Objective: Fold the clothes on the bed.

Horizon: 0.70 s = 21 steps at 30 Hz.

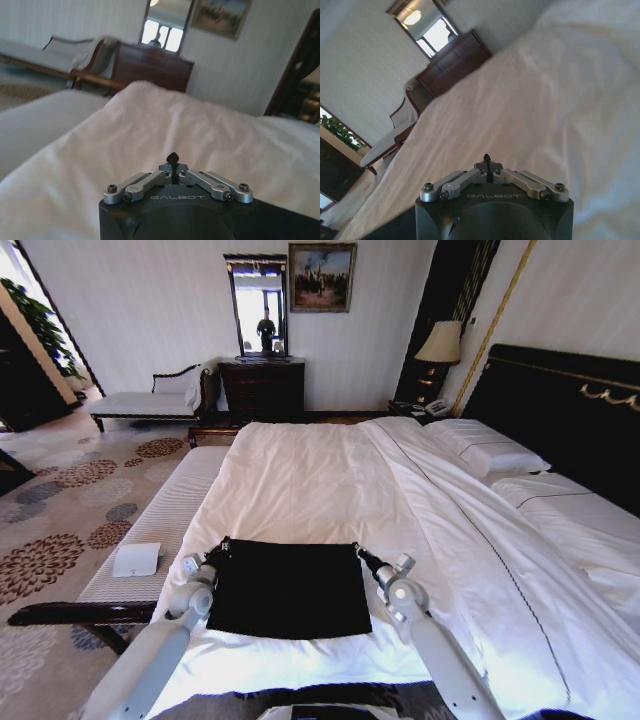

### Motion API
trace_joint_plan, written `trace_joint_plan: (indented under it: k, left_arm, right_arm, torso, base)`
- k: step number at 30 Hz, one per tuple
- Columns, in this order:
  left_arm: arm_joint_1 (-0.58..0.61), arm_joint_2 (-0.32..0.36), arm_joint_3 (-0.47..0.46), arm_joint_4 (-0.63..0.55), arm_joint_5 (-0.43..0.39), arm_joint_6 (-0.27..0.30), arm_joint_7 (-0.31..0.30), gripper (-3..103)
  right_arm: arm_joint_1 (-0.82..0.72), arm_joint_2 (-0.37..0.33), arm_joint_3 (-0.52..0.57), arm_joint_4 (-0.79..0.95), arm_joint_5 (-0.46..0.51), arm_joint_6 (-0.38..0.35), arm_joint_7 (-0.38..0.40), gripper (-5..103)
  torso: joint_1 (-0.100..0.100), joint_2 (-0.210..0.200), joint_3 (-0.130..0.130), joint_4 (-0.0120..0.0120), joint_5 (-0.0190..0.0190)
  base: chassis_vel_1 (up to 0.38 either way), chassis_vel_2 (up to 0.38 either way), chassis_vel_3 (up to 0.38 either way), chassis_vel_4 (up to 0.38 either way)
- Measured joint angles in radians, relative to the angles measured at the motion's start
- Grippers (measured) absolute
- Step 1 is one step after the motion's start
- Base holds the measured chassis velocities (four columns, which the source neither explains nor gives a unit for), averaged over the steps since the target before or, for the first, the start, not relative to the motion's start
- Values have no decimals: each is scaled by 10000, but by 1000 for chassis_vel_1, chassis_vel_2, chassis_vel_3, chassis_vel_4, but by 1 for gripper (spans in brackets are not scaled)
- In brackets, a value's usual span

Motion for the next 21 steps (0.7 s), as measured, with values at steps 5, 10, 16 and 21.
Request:
trace_joint_plan:
  k: [5, 10, 16, 21]
  left_arm:
    - [7, 265, -138, -1440, -143, 25, -290, 0]
    - [-41, 497, -265, -2011, -180, -32, -380, 0]
    - [-33, 622, -431, -2402, -216, -119, -511, 0]
    - [133, 818, -575, -2863, -339, -124, -599, 0]
  right_arm:
    - [-218, -720, 50, 1250, -728, 284, -6, 0]
    - [-395, -1312, 217, 1998, -1309, 568, -30, 0]
    - [-630, -1699, 399, 2658, -1754, 797, -51, 0]
    - [-884, -1891, 677, 3349, -1653, 800, 64, 0]
  torso:
    - [0, 0, 0, -2, 2]
    - [0, 1, -1, -1, 0]
    - [1, 0, 0, -1, 1]
    - [0, 1, -1, -1, 0]
  base:
    - [0, 0, 0, 0]
    - [0, 0, 0, 0]
    - [0, 0, 0, 0]
    - [0, 0, 0, 0]
